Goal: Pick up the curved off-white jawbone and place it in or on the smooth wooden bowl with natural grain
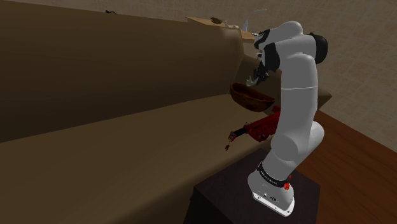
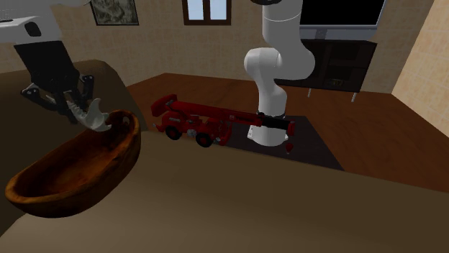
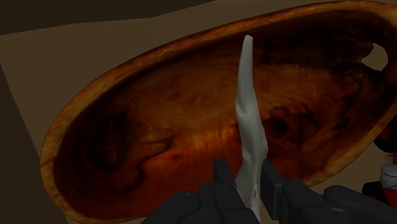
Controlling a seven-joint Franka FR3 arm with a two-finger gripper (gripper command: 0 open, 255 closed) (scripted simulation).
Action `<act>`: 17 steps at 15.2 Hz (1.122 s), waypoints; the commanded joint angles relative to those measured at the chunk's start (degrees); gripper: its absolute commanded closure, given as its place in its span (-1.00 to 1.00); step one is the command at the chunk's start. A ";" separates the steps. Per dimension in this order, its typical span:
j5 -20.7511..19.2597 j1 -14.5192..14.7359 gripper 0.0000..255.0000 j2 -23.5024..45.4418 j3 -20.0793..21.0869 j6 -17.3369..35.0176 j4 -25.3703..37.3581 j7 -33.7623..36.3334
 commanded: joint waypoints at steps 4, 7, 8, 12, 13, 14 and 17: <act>0.76 0.09 1.00 0.76 0.47 2.47 -2.05 -0.72; 0.76 0.08 1.00 0.77 0.47 2.47 -2.04 -0.73; 0.76 0.08 1.00 0.77 0.47 2.47 -2.04 -0.73; 0.76 0.08 -1.00 0.77 0.47 2.47 -2.04 -0.73; 0.76 0.08 -1.00 0.77 0.47 2.47 -2.04 -0.73; 0.76 0.08 -1.00 0.77 0.47 2.47 -2.04 -0.73; 0.36 -0.24 -1.00 0.46 0.23 0.77 -0.45 -0.39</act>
